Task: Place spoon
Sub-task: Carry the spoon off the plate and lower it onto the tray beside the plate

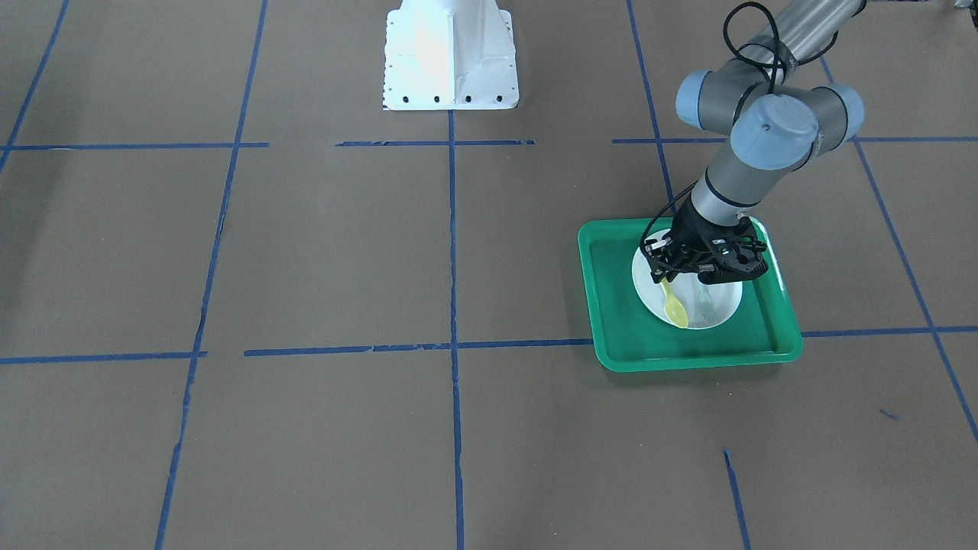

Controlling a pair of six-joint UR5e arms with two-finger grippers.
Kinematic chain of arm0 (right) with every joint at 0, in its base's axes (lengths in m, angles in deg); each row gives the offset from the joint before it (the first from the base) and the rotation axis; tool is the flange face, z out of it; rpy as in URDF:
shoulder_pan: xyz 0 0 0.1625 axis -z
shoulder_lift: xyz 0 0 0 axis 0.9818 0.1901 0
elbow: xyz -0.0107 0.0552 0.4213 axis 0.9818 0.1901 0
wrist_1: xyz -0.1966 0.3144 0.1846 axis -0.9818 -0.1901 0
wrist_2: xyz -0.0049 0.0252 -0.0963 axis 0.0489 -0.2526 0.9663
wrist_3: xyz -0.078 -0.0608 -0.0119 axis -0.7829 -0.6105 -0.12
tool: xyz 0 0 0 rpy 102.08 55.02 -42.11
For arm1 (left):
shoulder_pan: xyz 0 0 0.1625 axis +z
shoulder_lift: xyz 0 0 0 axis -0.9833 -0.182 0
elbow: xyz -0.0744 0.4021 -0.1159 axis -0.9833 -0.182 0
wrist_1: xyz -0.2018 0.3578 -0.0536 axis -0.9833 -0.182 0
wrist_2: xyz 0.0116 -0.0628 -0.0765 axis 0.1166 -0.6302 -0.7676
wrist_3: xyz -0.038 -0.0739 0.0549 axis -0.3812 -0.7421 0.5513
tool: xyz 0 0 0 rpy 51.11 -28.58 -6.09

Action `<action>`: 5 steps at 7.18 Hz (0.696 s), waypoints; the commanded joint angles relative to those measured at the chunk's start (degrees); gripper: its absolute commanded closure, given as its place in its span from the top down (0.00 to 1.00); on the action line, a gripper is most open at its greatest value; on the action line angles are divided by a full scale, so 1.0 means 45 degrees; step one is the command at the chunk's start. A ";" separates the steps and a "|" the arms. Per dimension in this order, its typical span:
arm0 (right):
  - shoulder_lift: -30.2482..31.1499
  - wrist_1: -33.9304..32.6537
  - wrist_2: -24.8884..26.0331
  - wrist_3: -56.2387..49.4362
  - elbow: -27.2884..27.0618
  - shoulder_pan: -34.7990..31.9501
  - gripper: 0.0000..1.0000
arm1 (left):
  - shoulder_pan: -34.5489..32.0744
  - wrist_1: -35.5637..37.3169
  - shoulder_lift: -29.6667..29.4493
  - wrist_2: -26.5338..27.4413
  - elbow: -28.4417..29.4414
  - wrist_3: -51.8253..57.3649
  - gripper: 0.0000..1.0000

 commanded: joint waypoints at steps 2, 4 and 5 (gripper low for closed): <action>0.0011 0.0015 0.0000 0.0000 0.0000 0.0000 1.00 | 0.0683 0.0423 -0.0915 0.1200 0.0515 -0.0290 0.07; 0.0011 0.0015 0.0000 0.0000 0.0000 0.0000 1.00 | 0.0956 0.0443 -0.0934 0.1201 0.0808 -0.0290 0.15; 0.0011 0.0015 0.0000 0.0000 0.0000 0.0000 1.00 | 0.1189 0.0443 -0.0954 0.1220 0.0789 -0.0290 0.30</action>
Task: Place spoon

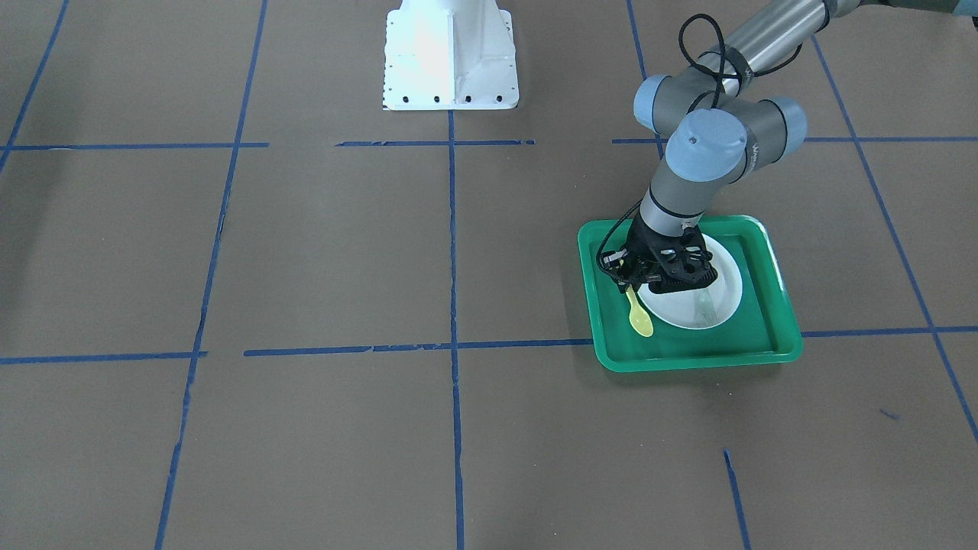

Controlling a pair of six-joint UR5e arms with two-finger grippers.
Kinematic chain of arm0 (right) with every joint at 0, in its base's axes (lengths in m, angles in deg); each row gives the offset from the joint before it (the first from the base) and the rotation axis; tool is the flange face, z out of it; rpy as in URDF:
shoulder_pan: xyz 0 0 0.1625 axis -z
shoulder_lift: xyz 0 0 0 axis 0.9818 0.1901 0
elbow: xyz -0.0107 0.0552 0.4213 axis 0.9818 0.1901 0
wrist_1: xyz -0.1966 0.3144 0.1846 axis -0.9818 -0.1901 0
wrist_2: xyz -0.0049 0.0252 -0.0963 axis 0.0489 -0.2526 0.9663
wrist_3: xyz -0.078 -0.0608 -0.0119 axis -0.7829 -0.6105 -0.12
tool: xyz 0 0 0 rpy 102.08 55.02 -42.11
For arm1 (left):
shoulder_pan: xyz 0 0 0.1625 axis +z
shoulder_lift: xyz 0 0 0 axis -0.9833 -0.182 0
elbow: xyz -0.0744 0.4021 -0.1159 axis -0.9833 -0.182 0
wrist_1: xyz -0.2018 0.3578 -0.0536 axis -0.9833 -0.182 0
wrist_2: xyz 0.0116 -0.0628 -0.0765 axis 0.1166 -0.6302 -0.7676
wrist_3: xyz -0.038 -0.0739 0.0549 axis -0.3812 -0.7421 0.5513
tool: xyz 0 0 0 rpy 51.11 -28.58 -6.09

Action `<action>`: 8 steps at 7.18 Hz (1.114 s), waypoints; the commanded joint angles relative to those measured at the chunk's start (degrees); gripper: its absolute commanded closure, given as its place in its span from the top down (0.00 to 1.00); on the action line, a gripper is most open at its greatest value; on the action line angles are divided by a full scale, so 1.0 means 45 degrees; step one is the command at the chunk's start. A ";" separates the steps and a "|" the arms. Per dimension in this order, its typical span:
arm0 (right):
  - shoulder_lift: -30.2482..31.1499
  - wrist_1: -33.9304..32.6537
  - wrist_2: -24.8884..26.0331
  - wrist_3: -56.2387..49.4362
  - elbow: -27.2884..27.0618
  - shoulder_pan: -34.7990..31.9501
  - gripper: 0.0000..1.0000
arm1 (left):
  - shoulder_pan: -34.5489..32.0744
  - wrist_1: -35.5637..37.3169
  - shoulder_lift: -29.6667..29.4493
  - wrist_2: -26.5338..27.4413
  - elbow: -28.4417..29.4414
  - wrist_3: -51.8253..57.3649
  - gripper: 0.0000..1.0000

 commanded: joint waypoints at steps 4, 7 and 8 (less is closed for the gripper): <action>-0.0013 -0.0014 0.0000 0.0000 0.0000 0.0000 1.00 | 0.0256 0.0005 -0.0082 -0.0013 -0.0323 0.0135 0.65; 0.0006 -0.0015 0.0000 0.0000 0.0000 0.0000 1.00 | -0.0677 0.2276 0.0094 -0.0150 -0.2095 0.1298 0.97; 0.0006 0.0005 0.0000 0.0000 0.0000 0.0000 1.00 | -0.1320 0.2677 0.0365 -0.0227 -0.2740 0.1713 1.00</action>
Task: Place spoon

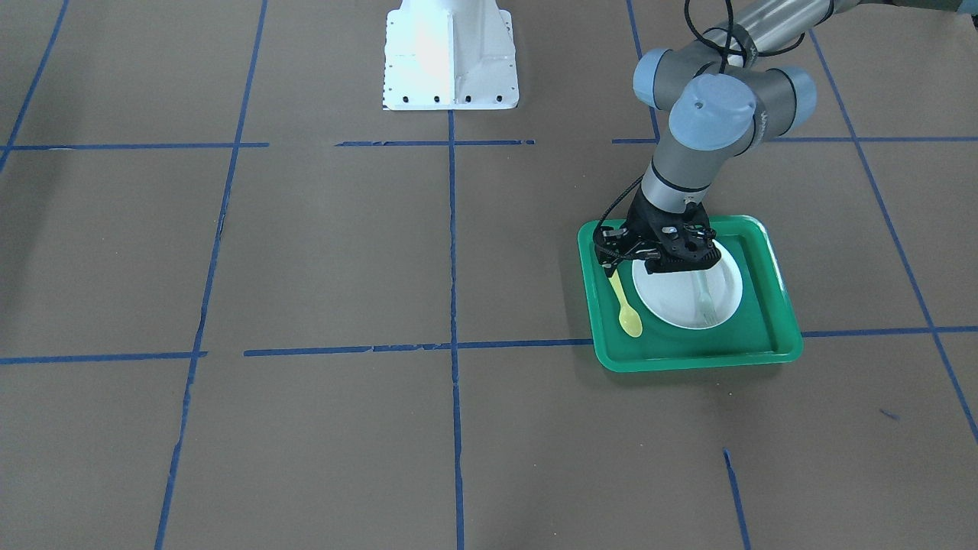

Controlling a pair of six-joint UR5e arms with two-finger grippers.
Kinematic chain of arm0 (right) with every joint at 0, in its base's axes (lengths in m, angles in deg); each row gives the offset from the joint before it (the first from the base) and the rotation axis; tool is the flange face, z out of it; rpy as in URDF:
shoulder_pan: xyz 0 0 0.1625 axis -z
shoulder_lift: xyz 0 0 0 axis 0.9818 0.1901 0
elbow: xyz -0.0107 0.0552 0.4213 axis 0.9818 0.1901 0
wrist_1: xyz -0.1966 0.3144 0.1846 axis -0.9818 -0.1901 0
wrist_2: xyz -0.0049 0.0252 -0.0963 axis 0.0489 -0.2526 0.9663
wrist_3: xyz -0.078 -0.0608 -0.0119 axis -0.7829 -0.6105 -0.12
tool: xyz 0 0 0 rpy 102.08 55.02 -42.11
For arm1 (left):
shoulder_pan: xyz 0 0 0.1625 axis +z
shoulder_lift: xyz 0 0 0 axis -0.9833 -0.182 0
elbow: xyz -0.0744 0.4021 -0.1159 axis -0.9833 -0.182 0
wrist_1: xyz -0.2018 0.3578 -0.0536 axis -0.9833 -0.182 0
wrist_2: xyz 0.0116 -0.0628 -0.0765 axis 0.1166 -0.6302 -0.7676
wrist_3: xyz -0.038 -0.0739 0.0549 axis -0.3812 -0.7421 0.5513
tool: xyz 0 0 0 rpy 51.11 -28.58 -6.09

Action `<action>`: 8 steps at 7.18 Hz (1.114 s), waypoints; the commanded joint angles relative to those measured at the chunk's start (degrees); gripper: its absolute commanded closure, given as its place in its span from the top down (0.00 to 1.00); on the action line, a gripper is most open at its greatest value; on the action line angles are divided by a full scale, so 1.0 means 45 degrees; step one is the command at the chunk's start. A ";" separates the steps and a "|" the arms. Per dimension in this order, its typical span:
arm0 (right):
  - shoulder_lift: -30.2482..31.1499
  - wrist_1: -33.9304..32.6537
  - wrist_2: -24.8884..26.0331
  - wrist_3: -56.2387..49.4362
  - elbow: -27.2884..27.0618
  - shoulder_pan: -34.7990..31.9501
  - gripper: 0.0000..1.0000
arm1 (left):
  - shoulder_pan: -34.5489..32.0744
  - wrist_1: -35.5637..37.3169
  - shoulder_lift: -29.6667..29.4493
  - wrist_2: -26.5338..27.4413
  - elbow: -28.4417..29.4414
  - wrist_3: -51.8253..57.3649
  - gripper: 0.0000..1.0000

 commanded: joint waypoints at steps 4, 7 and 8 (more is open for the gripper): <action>0.0001 0.0016 -0.0005 0.0000 0.0000 0.0000 1.00 | -0.5229 0.3042 0.2949 -0.1672 -0.0996 1.0803 1.00; -0.0018 -0.0004 -0.0005 0.0000 0.0000 0.0000 1.00 | -1.0149 0.4596 0.5504 -0.4819 -0.0296 1.5323 1.00; -0.0018 -0.0004 -0.0005 0.0000 0.0000 0.0000 1.00 | -1.0726 0.4440 0.5939 -0.5126 0.0094 1.7126 1.00</action>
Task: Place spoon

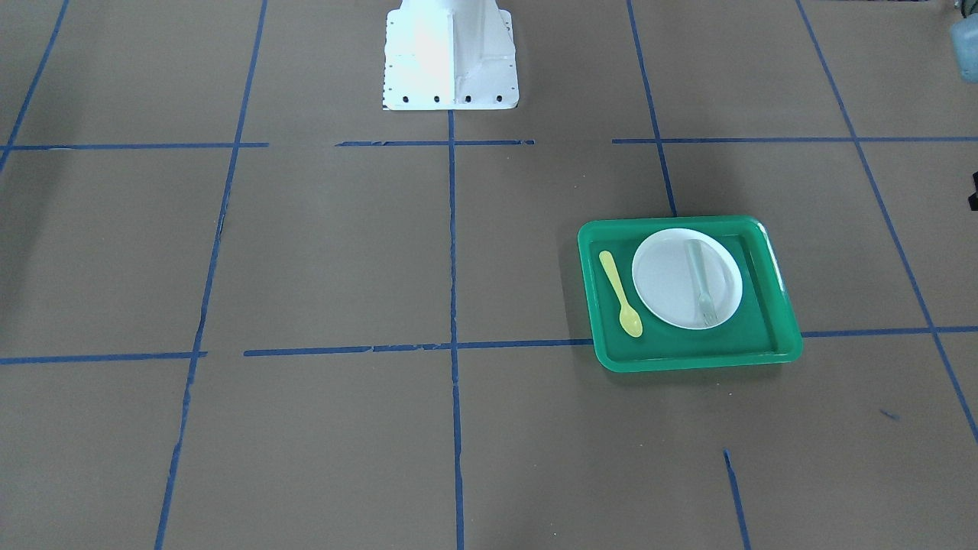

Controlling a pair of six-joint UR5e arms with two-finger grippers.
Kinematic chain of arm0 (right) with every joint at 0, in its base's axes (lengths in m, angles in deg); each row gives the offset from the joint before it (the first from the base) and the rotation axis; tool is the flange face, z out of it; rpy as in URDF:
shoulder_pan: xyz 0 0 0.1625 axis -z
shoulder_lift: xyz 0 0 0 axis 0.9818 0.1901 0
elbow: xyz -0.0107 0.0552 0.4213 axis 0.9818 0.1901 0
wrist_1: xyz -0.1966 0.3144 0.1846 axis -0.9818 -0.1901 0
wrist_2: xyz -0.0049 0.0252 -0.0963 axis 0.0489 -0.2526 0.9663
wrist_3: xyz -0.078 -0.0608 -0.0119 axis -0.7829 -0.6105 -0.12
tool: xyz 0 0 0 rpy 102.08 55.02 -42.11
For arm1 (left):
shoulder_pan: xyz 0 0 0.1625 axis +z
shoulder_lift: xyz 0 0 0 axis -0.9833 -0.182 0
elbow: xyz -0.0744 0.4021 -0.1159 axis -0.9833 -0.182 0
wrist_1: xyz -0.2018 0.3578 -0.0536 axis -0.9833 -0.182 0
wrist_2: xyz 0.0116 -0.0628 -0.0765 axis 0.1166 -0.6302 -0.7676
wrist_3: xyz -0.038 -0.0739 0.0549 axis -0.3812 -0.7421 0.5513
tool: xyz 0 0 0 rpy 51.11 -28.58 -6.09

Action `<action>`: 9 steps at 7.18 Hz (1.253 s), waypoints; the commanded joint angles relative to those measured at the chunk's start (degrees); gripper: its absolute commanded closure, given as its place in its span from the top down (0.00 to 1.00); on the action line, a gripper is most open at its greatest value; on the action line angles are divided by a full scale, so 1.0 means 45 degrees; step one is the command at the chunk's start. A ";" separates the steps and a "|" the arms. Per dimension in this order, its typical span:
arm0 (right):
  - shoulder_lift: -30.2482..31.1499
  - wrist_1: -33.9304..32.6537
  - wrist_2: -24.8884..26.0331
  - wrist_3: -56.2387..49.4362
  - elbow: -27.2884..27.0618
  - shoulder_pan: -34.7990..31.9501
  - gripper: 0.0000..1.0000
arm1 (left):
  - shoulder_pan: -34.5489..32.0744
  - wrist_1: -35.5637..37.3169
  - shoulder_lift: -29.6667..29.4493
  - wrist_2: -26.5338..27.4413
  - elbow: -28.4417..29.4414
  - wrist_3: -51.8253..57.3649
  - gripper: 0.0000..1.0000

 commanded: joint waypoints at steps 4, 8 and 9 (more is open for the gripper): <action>0.0016 -0.0007 0.0000 0.0000 0.0000 0.0000 1.00 | -0.1742 0.0004 0.1293 -0.0686 0.0445 0.1976 1.00; 0.0016 0.0012 0.0000 0.0000 0.0000 0.0000 1.00 | -0.1761 -0.0035 0.0962 -0.0745 0.0290 0.1918 1.00; -0.0003 0.0012 0.0000 0.0000 0.0000 0.0000 1.00 | -0.1761 -0.0035 0.0942 -0.0745 0.0271 0.1937 1.00</action>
